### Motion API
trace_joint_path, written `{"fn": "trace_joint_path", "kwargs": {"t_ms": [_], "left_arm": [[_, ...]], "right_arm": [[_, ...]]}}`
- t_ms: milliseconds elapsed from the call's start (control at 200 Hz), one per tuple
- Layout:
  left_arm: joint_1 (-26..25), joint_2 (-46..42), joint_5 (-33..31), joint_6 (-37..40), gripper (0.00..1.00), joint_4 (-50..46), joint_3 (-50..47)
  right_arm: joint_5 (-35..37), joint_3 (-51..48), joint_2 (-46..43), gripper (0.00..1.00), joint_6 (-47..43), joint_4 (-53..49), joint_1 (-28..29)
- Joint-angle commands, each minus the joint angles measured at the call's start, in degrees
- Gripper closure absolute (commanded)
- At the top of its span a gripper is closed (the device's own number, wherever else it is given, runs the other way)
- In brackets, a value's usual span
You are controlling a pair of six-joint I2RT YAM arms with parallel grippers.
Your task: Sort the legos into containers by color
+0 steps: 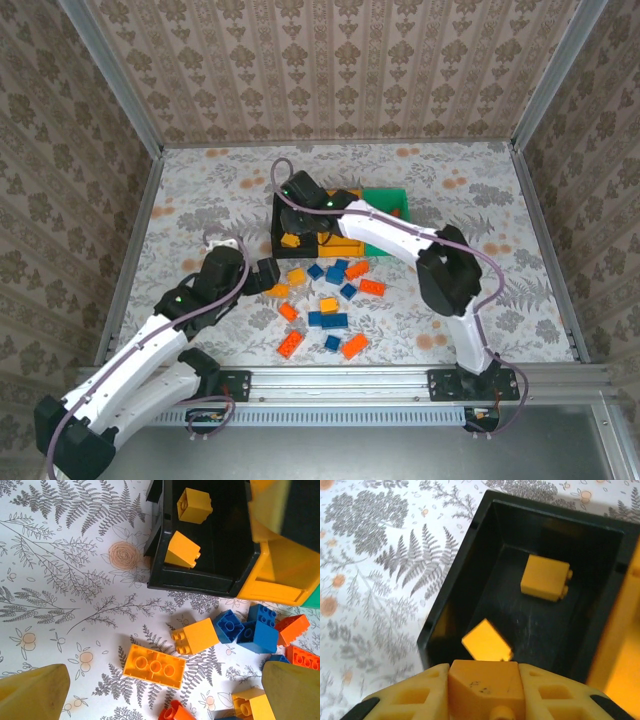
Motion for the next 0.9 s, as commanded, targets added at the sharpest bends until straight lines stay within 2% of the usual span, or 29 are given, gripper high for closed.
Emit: {"fn": "trace_joint_path", "kwargs": {"t_ms": [0,85,170,290,380,515,715,895], "left_arm": [[0.3,-0.8,1.0,-1.3,0.0,-2.8,-1.1],[0.3,-0.8,1.2,-1.3,0.0,-3.2,-1.4],[0.3,-0.9,1.5,-0.8,0.0,-3.1,-1.4],[0.3,-0.9,1.5,-0.1,0.0,-3.1,-1.3],[0.4,-0.7,1.9,0.3,0.0,-2.7,-1.2],[0.4,1.3,3.1,2.0,0.0,-1.9,-0.2],[-0.4,8.9,5.0,3.7,0.0,0.1,1.1],[-3.8,16.1,2.4,5.2,0.04,2.7,1.5]], "right_arm": [[0.3,6.5,4.3,0.66,0.8,-3.6,-0.8],[0.2,11.0,7.3,0.61,1.1,-5.3,-1.1],[-1.0,13.6,8.3,0.49,2.0,-5.7,-1.7],[-1.1,13.2,6.3,0.34,2.1,-3.5,-2.1],[-1.2,11.9,3.2,0.3,1.8,-2.7,-2.1],[-2.3,2.4,-5.2,0.28,2.5,2.5,-2.0],[-2.9,-16.4,-19.9,0.26,4.3,8.7,-2.0],[-3.4,-31.1,-30.3,0.25,6.1,11.2,-2.0]]}}
